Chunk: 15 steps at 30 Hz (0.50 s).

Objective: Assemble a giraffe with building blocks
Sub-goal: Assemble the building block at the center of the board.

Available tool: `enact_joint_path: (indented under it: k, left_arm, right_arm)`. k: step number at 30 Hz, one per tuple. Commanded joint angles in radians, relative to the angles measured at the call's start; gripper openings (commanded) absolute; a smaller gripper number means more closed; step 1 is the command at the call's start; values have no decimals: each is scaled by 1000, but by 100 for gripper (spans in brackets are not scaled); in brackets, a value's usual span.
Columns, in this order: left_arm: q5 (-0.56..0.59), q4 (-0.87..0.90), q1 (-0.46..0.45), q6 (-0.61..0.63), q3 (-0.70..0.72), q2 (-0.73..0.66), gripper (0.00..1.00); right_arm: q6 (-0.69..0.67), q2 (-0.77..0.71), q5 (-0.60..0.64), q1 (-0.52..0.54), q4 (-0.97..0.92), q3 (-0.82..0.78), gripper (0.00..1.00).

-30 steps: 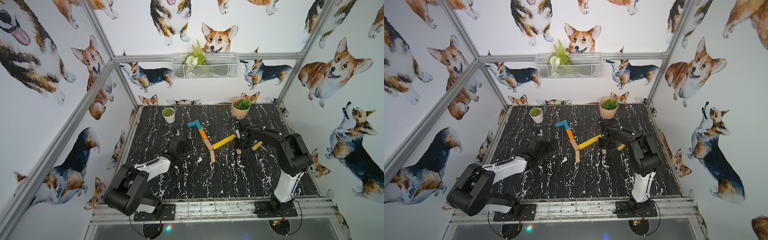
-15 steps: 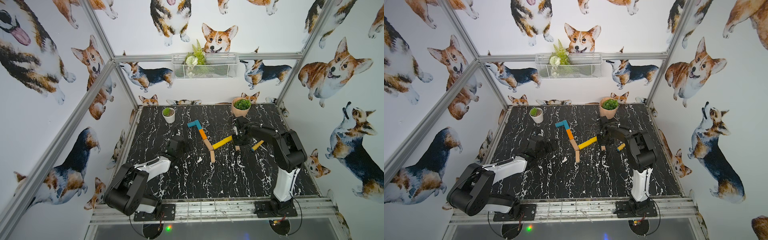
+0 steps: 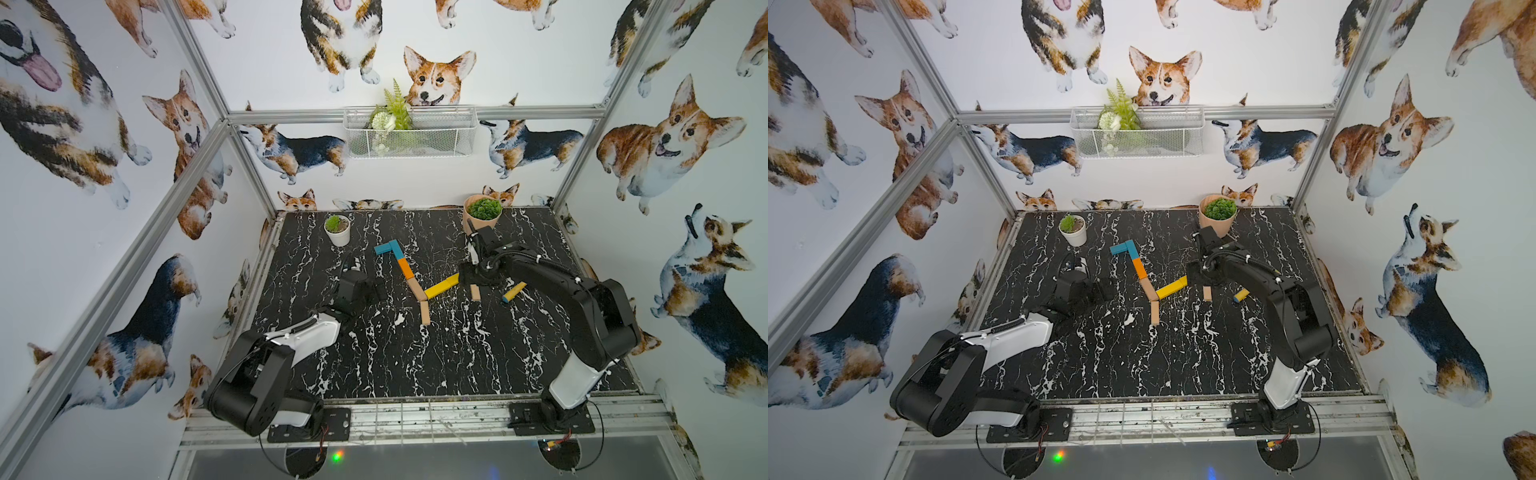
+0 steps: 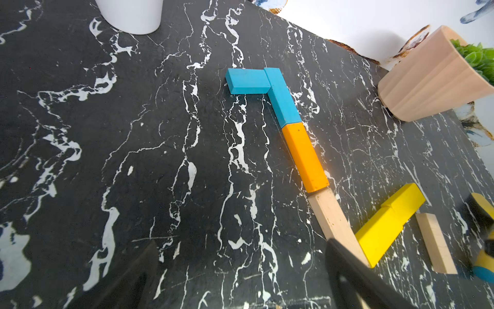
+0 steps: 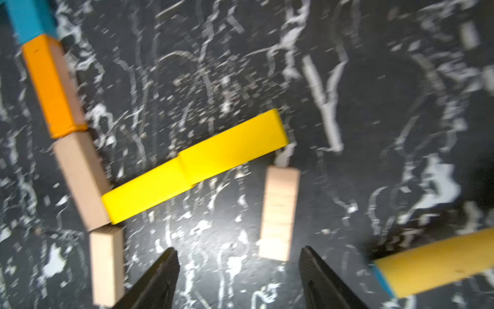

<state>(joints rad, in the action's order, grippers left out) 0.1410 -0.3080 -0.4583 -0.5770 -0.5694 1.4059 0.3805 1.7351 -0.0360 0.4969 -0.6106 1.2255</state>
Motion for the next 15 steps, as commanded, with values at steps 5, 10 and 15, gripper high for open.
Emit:
enact_joint_path:
  k: [5, 10, 15]
  left_arm:
    - [13, -8, -1, 9, 3, -8, 100]
    - [18, -2, -1, 11, 4, -16, 100]
    - [22, -4, -1, 11, 8, -23, 100]
  right_arm:
    - [134, 39, -114, 34, 75, -86, 74]
    - [129, 57, -101, 3, 87, -118, 73]
    - [130, 47, -122, -75, 108, -158, 71]
